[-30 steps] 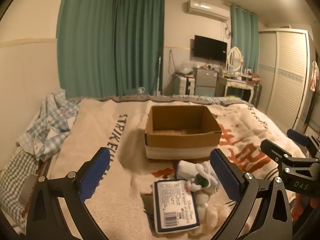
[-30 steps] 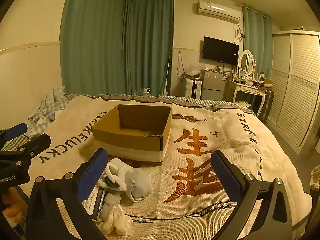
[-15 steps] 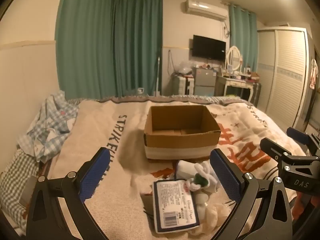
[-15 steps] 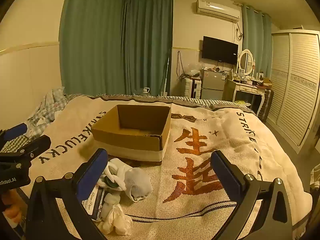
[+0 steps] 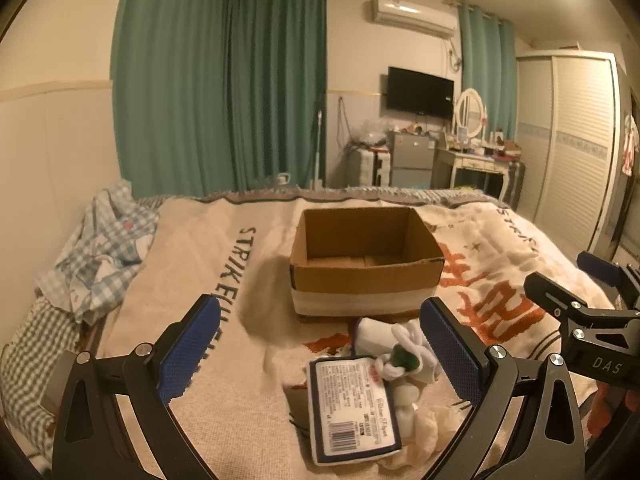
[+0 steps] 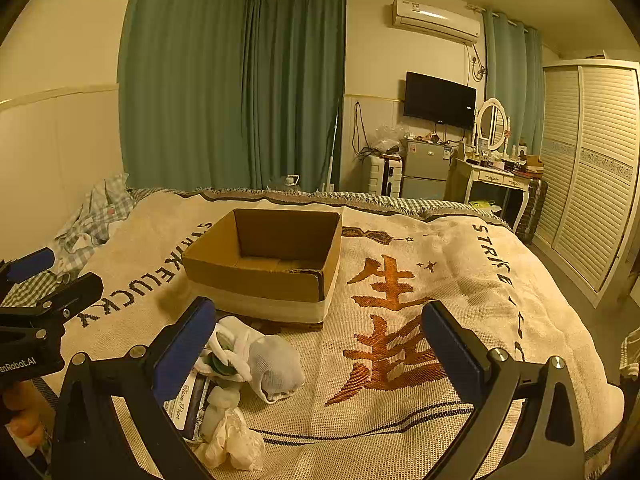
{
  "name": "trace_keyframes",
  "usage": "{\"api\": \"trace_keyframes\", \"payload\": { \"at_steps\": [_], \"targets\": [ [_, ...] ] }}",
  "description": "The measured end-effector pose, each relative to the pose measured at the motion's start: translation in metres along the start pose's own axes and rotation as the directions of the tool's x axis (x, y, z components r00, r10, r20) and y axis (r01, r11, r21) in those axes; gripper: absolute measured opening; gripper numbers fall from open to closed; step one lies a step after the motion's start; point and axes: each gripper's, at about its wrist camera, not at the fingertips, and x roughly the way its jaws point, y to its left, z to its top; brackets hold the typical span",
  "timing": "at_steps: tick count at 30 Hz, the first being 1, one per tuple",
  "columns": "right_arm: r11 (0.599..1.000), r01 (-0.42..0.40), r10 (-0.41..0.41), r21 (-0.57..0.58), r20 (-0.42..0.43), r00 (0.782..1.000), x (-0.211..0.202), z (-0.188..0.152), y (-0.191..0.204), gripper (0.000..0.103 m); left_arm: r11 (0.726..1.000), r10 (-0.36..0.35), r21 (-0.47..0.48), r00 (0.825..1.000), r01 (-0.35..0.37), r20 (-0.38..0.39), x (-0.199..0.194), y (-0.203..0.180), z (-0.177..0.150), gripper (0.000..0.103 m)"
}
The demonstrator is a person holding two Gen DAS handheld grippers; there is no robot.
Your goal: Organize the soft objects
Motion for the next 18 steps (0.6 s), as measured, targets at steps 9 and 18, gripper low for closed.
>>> {"api": "trace_keyframes", "payload": {
  "at_steps": [9,18],
  "targets": [
    [1.0,0.001,-0.001,0.0,0.0,1.0,0.001,0.0005,-0.0015,0.103,1.0,0.001,0.001,1.0,-0.001,0.0,0.0,-0.0006,0.0,0.102],
    [1.0,0.0,0.0,0.0,0.0,1.0,0.0009,0.0001,-0.001,0.103,1.0,0.003,0.002,1.0,-0.003,-0.001,-0.0001,-0.0016,-0.0014,0.102]
  ]
}}
